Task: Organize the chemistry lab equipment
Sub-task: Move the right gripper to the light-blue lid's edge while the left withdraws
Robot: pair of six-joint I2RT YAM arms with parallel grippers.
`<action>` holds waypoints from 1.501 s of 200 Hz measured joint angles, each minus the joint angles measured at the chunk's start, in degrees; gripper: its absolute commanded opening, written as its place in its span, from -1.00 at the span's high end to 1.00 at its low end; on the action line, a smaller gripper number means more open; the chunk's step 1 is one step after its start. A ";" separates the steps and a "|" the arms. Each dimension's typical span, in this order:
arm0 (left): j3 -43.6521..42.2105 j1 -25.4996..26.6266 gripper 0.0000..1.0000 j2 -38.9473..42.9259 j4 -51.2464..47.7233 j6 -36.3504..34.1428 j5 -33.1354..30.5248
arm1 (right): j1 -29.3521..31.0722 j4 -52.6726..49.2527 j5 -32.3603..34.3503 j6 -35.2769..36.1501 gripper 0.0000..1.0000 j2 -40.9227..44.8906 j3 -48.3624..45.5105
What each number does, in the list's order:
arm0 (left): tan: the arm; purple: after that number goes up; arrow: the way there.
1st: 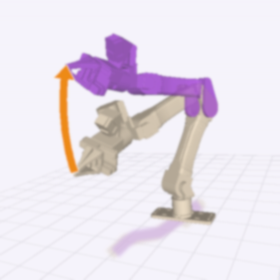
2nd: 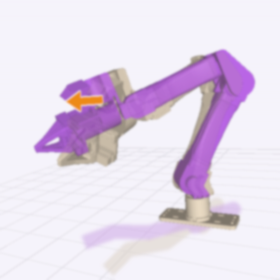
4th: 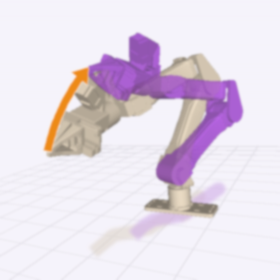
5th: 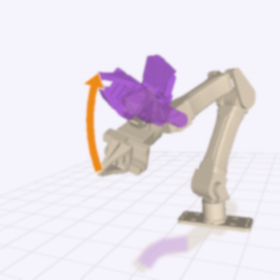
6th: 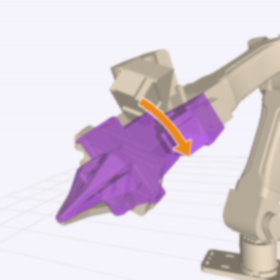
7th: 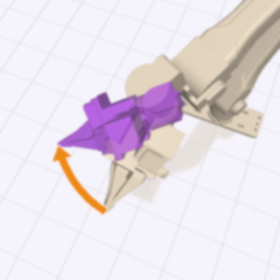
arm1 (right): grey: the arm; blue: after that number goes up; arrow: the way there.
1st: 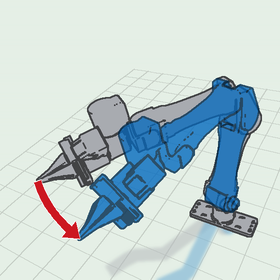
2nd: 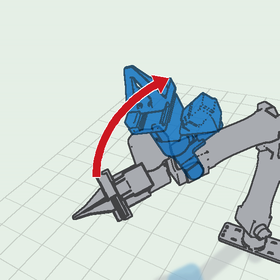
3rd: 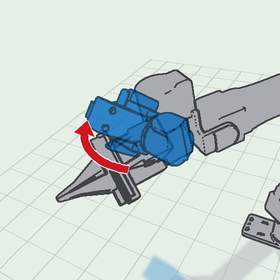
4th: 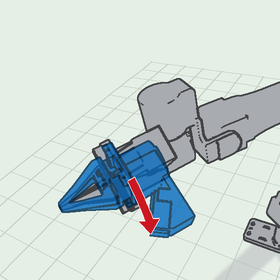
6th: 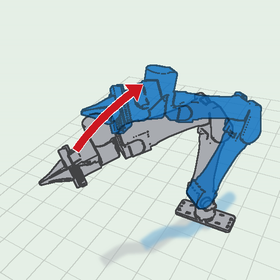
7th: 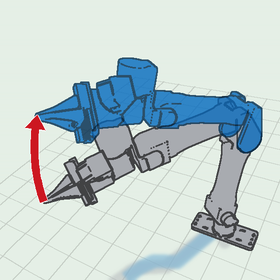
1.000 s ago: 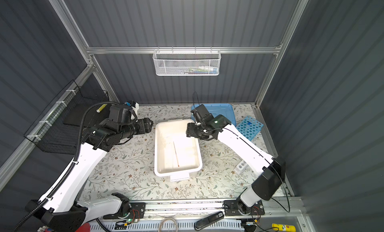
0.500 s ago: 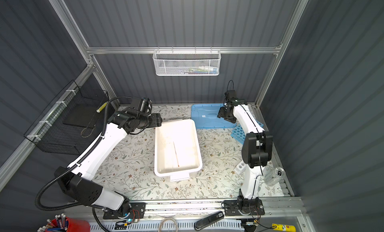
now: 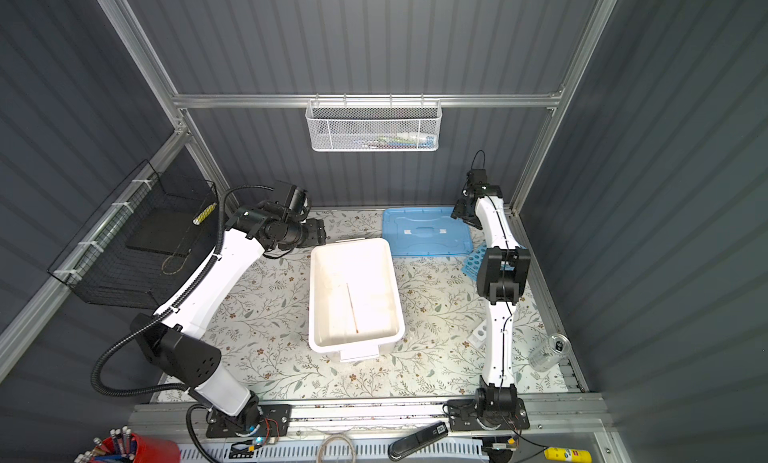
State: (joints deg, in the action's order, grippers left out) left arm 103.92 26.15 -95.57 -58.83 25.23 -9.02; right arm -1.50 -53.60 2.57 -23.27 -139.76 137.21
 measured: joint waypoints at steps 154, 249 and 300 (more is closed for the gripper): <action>-6.99 0.00 -0.52 -0.90 -1.36 5.68 1.11 | -1.25 -3.23 -3.21 0.94 -0.43 -11.50 6.16; -6.91 0.00 -0.53 -0.90 -1.66 6.69 0.55 | -0.50 -7.06 -8.28 0.37 -0.10 -12.55 6.86; -6.16 0.00 -0.52 -0.96 -1.81 6.75 0.37 | 1.29 -7.34 -9.27 0.26 0.31 -12.55 6.45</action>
State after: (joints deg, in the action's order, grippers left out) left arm 97.76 26.15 -96.53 -60.64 31.99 -8.64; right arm -0.21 -60.95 -6.70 -23.00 -152.31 143.65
